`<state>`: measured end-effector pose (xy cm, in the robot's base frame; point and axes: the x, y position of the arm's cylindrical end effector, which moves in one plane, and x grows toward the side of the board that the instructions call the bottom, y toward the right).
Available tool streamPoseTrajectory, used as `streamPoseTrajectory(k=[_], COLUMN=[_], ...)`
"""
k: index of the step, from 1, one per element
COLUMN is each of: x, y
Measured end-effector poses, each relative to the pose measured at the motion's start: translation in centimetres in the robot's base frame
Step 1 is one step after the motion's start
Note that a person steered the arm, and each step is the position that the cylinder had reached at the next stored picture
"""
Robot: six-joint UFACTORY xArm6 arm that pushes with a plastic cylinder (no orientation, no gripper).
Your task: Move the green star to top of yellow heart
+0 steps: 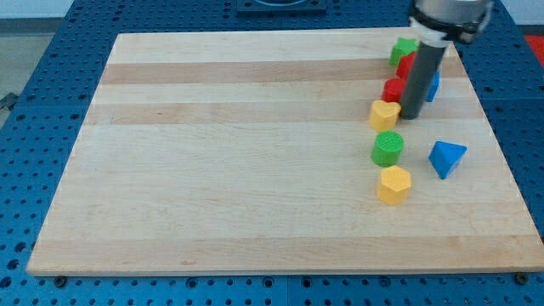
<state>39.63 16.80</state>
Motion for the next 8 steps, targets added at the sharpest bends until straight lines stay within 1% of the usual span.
streamPoseTrajectory(k=[1,2,3,4,5,6,7,8], x=[0.0,0.0,-0.3,-3.5,-8.4,-14.2,-18.0,-18.0], y=[-2.8,-0.3,7.9,15.3,17.8,17.1,14.2,10.4])
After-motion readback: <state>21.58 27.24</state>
